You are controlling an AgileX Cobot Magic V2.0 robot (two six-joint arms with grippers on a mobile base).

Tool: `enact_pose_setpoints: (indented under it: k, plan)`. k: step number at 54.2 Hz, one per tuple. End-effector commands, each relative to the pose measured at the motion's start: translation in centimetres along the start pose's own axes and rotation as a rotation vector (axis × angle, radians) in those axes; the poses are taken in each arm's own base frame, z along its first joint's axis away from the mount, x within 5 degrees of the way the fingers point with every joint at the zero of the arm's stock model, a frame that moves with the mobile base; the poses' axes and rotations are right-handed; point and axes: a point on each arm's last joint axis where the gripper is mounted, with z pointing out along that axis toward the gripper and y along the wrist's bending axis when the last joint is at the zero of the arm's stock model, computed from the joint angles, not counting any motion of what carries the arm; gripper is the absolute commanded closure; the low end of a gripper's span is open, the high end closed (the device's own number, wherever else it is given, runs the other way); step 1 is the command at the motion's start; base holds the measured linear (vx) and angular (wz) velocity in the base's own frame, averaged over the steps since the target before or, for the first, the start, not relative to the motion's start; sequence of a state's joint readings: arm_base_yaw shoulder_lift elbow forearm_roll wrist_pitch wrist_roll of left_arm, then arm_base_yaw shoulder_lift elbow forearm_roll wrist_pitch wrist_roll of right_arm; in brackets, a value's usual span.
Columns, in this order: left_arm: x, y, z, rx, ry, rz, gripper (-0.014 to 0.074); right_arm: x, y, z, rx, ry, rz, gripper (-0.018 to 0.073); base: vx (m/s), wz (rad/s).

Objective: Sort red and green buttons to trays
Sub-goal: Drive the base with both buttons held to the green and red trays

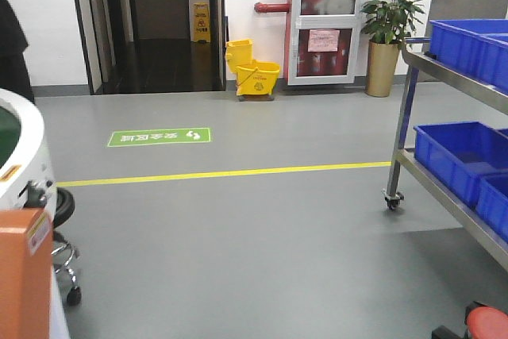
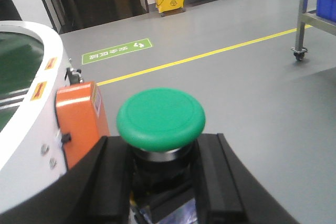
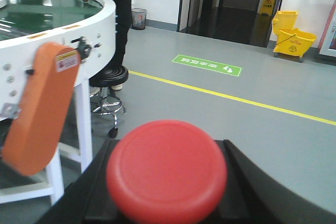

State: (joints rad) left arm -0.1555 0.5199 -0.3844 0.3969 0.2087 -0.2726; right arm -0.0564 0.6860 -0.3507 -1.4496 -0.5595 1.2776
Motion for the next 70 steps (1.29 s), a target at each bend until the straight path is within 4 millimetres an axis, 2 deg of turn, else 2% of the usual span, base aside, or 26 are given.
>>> enact_pose_setpoints:
  k: [1,24,70]
  plan:
    - [-1.77,-0.12,-0.25,0.024,-0.109,-0.013,0.0599,-1.23,-0.06,-0.07,-0.006,-0.053,0.017,0.0557,0.65,-0.02]
    - [-1.77,-0.12,-0.25,0.024,-0.109,-0.013,0.0599,-1.23,-0.06,-0.07,-0.006,-0.053,0.017,0.0557,0.65,-0.21]
    - [-1.77,-0.12,-0.25,0.024,-0.109,-0.013,0.0599,-1.23,-0.06,-0.07,-0.006,-0.053,0.017,0.0557,0.55,-0.53]
